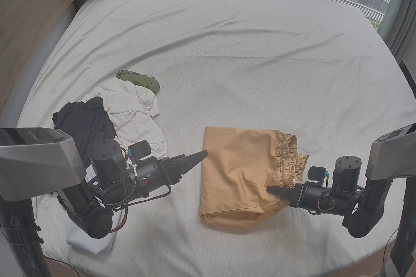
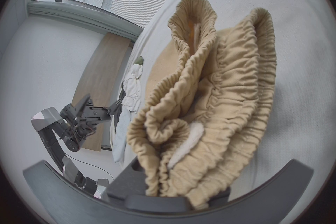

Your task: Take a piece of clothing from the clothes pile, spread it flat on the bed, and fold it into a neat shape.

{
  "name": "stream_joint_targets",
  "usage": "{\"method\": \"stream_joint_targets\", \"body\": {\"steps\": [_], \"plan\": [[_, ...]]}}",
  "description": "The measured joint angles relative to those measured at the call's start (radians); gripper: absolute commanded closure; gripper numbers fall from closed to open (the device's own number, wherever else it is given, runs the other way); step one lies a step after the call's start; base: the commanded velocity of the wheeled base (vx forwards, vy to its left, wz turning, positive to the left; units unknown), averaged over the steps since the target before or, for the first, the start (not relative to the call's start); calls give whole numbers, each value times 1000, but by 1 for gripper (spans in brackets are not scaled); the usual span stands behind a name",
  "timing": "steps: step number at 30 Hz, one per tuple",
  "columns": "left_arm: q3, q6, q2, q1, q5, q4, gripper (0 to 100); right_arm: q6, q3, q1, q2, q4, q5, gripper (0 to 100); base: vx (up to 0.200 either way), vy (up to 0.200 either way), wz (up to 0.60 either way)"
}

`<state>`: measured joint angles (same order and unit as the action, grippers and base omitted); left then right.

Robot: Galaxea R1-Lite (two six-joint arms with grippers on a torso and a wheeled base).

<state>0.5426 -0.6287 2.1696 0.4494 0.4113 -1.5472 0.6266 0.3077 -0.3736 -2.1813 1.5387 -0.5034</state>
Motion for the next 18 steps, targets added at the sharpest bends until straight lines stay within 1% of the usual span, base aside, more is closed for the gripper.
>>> {"method": "stream_joint_targets", "body": {"steps": [12,18], "plan": [[0,1,-1,-2,0,0,0,10,-16,-39,138,0,-1,100,0,0,0],[-3,2,-8,-6,-1,0,0,41,-13,-65,206,0,2,100,0,0,0]]}}
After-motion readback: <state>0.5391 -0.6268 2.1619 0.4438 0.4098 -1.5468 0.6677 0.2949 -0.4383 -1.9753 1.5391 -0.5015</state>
